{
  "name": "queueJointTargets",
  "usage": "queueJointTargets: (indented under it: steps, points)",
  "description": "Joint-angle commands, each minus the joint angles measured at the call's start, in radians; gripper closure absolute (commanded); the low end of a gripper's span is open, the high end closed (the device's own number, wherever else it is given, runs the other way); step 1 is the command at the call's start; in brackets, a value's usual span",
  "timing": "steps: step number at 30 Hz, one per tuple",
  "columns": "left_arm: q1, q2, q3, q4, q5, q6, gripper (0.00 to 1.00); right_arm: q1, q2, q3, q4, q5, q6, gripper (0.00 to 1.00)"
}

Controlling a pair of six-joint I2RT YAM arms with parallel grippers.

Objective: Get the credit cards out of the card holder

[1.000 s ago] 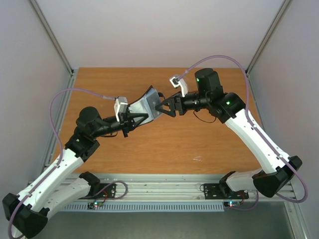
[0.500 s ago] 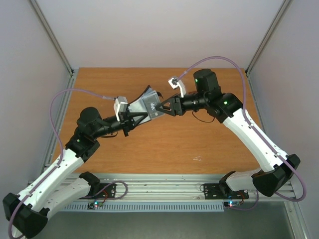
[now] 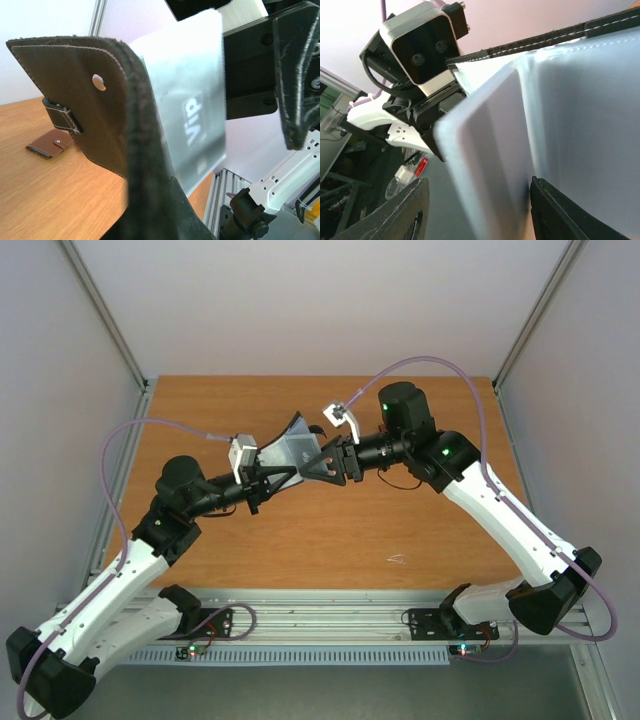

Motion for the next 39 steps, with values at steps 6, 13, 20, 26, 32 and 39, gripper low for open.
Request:
queueJointTargets:
  steps: [6, 13, 20, 26, 32, 39]
  points:
    - [-0.004, -0.009, -0.005, 0.065, -0.004, 0.025, 1.0, 0.01, -0.041, 0.011, 0.041, -0.046, -0.046, 0.46]
    - [-0.004, -0.022, -0.011, 0.068, 0.0, 0.027, 1.0, 0.003, -0.043, 0.008, 0.061, -0.064, -0.034, 0.55]
    - [-0.004, -0.028, -0.014, 0.069, 0.011, 0.031, 1.0, 0.004, -0.02, 0.004, 0.093, -0.048, -0.002, 0.65]
    - [-0.004, -0.031, -0.014, 0.069, 0.011, 0.034, 1.0, 0.004, -0.013, -0.005, 0.117, -0.075, 0.016, 0.72]
    - [-0.004, -0.031, -0.008, 0.063, 0.011, 0.034, 1.0, 0.004, -0.001, 0.018, 0.023, 0.086, -0.01, 0.76]
    - [-0.004, -0.025, 0.011, -0.005, -0.104, 0.024, 1.0, 0.148, 0.009, 0.099, -0.124, 0.351, -0.186, 0.57]
